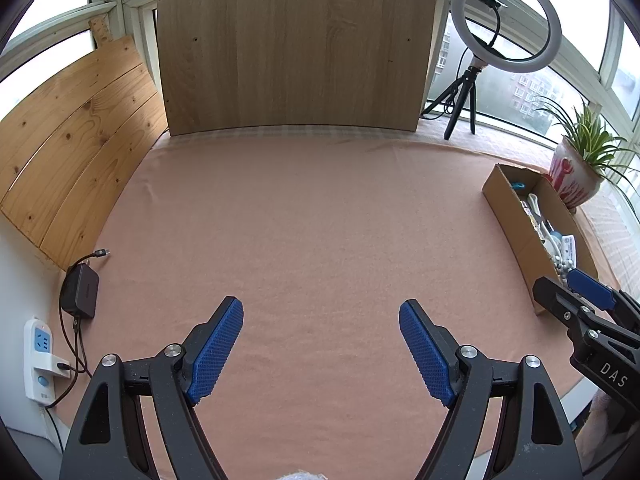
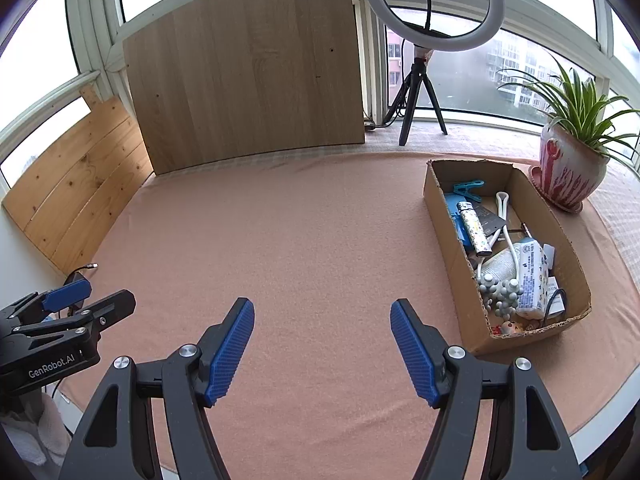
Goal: Organize objects
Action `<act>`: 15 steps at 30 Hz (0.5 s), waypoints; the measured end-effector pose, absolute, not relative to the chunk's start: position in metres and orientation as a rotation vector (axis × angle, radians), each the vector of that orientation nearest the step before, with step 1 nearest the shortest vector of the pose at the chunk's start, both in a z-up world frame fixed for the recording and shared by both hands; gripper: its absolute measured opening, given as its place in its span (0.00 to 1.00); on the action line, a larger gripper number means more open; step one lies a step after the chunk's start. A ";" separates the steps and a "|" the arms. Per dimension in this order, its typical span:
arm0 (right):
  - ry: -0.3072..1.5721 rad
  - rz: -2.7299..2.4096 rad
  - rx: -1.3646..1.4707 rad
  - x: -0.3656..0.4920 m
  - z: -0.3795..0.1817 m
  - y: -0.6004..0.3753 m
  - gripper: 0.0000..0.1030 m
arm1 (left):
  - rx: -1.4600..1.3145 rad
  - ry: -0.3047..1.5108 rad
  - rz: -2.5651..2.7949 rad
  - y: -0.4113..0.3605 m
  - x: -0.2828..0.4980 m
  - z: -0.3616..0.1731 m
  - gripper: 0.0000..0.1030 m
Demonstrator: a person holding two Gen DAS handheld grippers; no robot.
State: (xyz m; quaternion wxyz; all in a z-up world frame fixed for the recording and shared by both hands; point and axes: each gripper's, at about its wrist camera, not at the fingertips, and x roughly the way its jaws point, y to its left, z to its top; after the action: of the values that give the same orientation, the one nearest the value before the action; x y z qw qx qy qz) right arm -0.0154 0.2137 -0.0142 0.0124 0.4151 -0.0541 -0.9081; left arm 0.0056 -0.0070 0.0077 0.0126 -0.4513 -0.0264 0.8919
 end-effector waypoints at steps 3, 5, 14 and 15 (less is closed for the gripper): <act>-0.170 -2.830 1.294 -0.015 -0.014 0.213 0.65 | -1.408 -0.088 2.778 -0.007 0.006 0.008 0.81; -0.169 -2.830 1.296 -0.015 -0.014 0.213 0.65 | -1.411 -0.089 2.777 -0.008 0.006 0.007 0.81; -0.165 -2.825 1.308 -0.016 -0.016 0.212 0.65 | -1.415 -0.099 2.776 -0.008 0.007 0.007 0.81; -0.164 -2.824 1.310 -0.016 -0.016 0.211 0.65 | -1.414 -0.099 2.775 -0.009 0.007 0.007 0.81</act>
State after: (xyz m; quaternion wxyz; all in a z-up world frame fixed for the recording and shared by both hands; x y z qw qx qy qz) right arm -0.0157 0.2114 -0.0164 0.0121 0.4201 -0.0527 -0.9059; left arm 0.0072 -0.0086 0.0067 0.0124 -0.4538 -0.0319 0.8904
